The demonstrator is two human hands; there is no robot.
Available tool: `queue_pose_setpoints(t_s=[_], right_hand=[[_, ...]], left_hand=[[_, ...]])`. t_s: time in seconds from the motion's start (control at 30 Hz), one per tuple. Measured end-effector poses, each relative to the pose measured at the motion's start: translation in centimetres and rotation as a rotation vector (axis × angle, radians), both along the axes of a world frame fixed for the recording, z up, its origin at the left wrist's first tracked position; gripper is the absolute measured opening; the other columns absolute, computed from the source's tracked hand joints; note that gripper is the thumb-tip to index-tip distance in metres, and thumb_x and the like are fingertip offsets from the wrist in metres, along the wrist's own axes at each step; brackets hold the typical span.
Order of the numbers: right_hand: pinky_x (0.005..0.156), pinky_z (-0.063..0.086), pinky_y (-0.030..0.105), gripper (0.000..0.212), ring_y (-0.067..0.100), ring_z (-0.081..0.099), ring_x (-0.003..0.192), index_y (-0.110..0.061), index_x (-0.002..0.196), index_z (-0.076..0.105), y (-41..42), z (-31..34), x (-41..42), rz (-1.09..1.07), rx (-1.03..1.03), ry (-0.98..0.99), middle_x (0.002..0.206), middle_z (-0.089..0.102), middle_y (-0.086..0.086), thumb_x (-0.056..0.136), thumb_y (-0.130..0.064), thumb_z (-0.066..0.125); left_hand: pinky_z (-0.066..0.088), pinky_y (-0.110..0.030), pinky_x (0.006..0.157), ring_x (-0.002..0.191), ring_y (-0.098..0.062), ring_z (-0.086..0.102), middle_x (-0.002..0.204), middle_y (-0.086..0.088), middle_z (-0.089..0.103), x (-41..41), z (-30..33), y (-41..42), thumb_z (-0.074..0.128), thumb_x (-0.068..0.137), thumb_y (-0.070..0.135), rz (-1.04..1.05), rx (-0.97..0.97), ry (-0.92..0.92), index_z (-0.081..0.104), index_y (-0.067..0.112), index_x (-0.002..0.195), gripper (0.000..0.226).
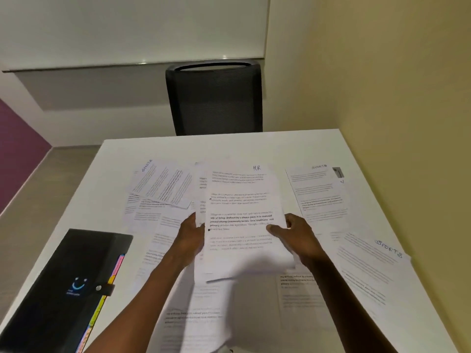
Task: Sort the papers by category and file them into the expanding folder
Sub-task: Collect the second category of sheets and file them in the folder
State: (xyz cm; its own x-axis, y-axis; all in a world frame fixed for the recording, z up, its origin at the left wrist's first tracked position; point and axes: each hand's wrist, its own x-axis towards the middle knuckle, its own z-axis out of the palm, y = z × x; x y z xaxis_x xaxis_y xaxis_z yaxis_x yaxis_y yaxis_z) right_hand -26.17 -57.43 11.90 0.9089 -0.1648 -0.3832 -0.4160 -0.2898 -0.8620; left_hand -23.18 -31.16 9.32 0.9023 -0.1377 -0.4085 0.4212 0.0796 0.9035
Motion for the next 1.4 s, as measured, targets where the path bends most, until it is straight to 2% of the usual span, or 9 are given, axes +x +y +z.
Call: queue_pose_setpoints(t_s=[0.13,0.23,0.3,0.4,0.6,0.83,1.07,1.17,1.4], right_hand=[[0.074,0.049,0.02,0.035,0.003,0.065,0.092,-0.027,0.107,0.057,-1.1,0.3,-0.9,0.024,0.241,0.008,0.1,0.069,-0.014,0.08,-0.031,0.079],[0.095,0.054,0.044,0.042,0.015,0.069,0.102,-0.029,0.109,0.066,-0.5,-1.3,-0.7,0.021,0.243,-0.057,0.107,0.074,-0.007,0.071,-0.026,0.082],[0.096,0.054,0.046,0.042,0.016,0.069,0.101,-0.026,0.112,0.066,0.6,-2.1,-1.0,-0.017,0.178,-0.125,0.109,0.073,-0.006,0.073,-0.019,0.081],[0.09,0.057,0.04,0.04,0.012,0.069,0.099,-0.023,0.116,0.064,2.0,-2.1,-1.1,-0.092,0.118,-0.225,0.108,0.072,-0.008,0.08,-0.016,0.078],[0.07,0.048,0.003,0.044,-0.009,0.062,0.095,-0.036,0.114,0.051,2.4,-0.9,-1.6,-0.137,0.13,-0.398,0.107,0.064,-0.02,0.085,-0.011,0.074],[0.084,0.059,0.033,0.042,0.013,0.068,0.102,-0.013,0.123,0.057,3.1,-6.6,-3.1,-0.086,0.148,-0.284,0.113,0.07,-0.001,0.085,-0.007,0.073],[0.071,0.057,0.019,0.036,0.012,0.067,0.094,-0.028,0.109,0.06,3.5,-8.4,-2.6,-0.1,0.1,-0.206,0.1,0.069,-0.009,0.083,-0.007,0.073],[0.065,0.054,0.014,0.034,0.02,0.067,0.096,-0.015,0.115,0.061,3.8,-9.1,-1.9,-0.065,0.023,-0.197,0.1,0.068,-0.003,0.083,-0.009,0.073],[0.065,0.05,0.009,0.036,0.012,0.065,0.089,-0.014,0.115,0.064,5.8,-6.8,4.1,0.059,0.025,-0.16,0.102,0.069,-0.002,0.081,-0.012,0.075]], left_hand=[[0.05,-0.054,0.099,0.118,-0.034,0.063,0.128,-0.016,0.065,-2.3,0.4,-0.8,0.08,0.075,0.04,-0.087,-0.095,-0.004,0.056,0.009,0.135,0.072],[0.056,-0.045,0.092,0.106,-0.03,0.069,0.119,-0.013,0.07,-3.1,0.6,-1.8,0.06,0.094,0.045,0.035,-0.004,0.061,0.06,0.012,0.132,0.05],[0.057,-0.031,0.086,0.091,-0.027,0.071,0.103,-0.011,0.073,-3.5,0.6,-2.7,0.042,0.093,0.063,0.115,0.063,0.131,0.059,0.017,0.134,0.064],[0.051,-0.015,0.088,0.111,-0.021,0.063,0.116,-0.001,0.067,-4.2,1.7,-3.6,0.052,0.099,0.04,0.176,0.134,-0.068,0.056,0.009,0.135,0.048],[0.054,-0.015,0.074,0.098,-0.001,0.066,0.113,0.008,0.071,-3.6,0.9,-2.6,0.066,0.094,0.023,0.21,0.394,-0.301,0.061,0.017,0.125,0.032],[0.054,-0.023,0.077,0.098,-0.01,0.067,0.107,0.006,0.071,-5.5,-2.8,-2.2,0.074,0.087,0.017,0.197,0.38,-0.13,0.063,0.016,0.12,0.035],[0.046,-0.014,0.071,0.099,-0.014,0.064,0.113,0.002,0.068,-5.2,-4.8,-2.5,0.064,0.094,0.018,0.154,0.453,-0.085,0.059,0.013,0.127,0.034],[0.043,-0.008,0.069,0.102,-0.014,0.062,0.115,0.002,0.065,-4.4,-5.2,-2.2,0.062,0.096,0.02,0.116,0.458,-0.091,0.055,0.012,0.131,0.036],[0.047,-0.038,0.104,0.119,-0.02,0.06,0.13,-0.002,0.063,0.9,-3.9,2.2,0.058,0.098,0.015,0.012,0.406,-0.136,0.051,0.015,0.139,0.041]])
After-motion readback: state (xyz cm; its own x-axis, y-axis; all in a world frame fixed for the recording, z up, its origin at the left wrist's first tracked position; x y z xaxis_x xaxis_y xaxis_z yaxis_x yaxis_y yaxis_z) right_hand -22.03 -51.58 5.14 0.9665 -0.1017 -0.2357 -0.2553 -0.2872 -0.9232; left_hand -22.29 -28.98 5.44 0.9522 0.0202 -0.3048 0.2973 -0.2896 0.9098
